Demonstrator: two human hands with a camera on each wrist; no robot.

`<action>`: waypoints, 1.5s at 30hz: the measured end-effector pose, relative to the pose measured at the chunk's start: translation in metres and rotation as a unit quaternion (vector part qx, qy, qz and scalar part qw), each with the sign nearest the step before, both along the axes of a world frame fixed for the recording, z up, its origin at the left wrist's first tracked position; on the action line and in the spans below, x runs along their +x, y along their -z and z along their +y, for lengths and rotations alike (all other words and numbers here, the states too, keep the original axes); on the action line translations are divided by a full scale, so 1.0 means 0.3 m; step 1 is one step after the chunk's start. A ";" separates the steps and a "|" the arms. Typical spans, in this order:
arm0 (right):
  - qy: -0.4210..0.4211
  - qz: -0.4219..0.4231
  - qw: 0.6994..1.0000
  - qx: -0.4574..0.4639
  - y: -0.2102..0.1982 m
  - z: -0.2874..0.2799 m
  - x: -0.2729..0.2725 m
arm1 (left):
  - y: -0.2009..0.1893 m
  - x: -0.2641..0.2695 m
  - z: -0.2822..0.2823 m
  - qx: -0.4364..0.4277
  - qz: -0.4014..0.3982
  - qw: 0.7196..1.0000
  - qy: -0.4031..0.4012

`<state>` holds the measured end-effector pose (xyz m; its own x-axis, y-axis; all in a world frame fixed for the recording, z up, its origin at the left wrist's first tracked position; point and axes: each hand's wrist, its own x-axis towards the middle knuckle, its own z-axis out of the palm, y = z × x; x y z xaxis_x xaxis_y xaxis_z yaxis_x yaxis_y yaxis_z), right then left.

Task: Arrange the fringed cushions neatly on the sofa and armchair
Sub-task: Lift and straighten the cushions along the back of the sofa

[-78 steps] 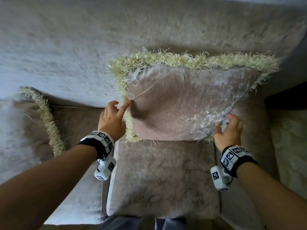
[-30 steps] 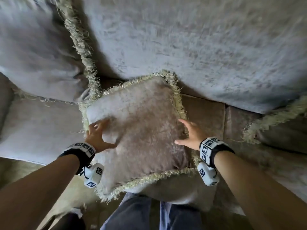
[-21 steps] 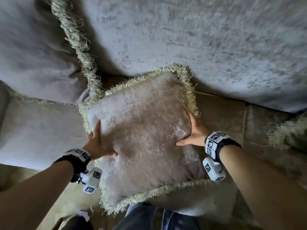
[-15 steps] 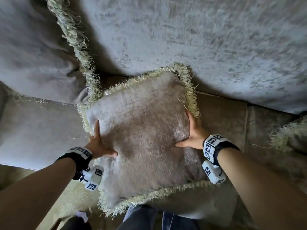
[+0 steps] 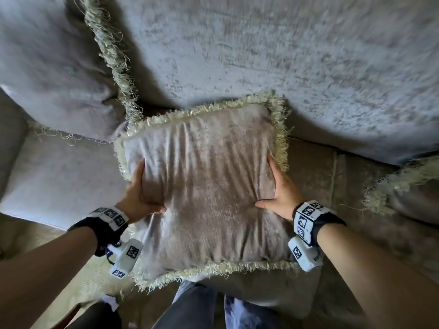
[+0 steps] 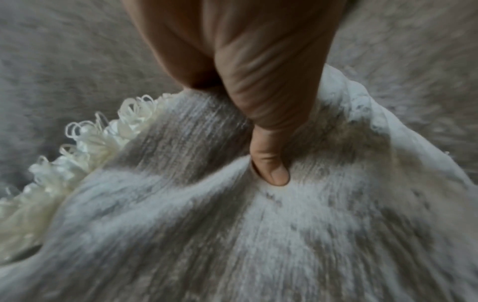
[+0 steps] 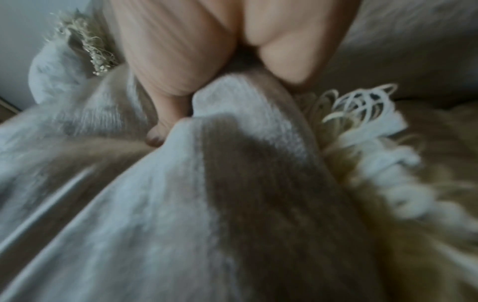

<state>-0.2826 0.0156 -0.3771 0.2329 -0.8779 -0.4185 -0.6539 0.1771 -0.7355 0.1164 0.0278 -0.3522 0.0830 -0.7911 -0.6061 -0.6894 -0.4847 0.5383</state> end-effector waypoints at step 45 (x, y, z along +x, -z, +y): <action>0.301 0.300 0.904 -0.056 -0.133 -0.190 -0.289 | -0.087 -0.366 -0.603 -0.418 -0.192 0.872 0.168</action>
